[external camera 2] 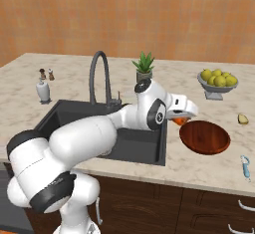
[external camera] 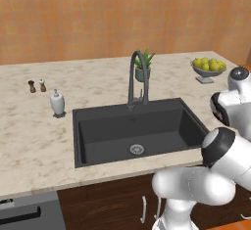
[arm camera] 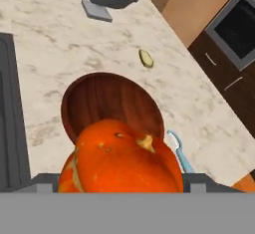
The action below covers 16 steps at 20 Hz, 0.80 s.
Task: Pick the squash from the sink and place it in the bowl. Then pick the bowl and place it in the microwave. Then close the microwave door and press the start button.
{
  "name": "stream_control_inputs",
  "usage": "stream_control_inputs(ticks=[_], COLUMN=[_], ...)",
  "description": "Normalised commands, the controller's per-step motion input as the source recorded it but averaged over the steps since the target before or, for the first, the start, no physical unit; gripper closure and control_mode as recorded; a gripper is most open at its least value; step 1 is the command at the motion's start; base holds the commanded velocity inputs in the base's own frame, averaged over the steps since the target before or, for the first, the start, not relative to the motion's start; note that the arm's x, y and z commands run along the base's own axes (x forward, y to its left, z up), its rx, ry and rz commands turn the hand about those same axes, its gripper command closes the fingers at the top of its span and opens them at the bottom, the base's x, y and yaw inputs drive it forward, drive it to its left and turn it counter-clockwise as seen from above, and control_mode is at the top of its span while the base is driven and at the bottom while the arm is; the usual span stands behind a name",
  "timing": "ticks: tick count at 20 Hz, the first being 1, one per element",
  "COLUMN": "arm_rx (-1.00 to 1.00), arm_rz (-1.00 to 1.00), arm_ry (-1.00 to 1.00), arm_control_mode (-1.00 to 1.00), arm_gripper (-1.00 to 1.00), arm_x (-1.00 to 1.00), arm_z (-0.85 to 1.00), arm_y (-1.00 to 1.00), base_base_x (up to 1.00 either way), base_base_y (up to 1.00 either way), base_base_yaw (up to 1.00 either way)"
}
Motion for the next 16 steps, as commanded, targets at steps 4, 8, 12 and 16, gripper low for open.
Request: stream_control_inputs(ticks=[4, 8, 12, 16], arm_rx=[0.27, 0.21, 0.03, 0.0], arm_rz=[0.0, 0.0, 0.0, 0.0], arm_ry=[0.03, 0.02, 0.04, 0.03], arm_control_mode=[-1.0, -1.0, -1.0, -1.0], arm_gripper=[1.0, 1.0, 1.0, 1.0], arm_x=[0.69, 0.48, 0.38, 0.28], arm_z=[-0.18, -0.05, -0.23, -0.31], arm_y=[-0.42, -0.56, -0.33, -0.36], base_base_x=[0.0, 0.0, 0.0, 0.0], base_base_y=[0.0, 0.0, 0.0, 0.0], base_base_yaw=[0.0, 0.0, 0.0, 0.0])
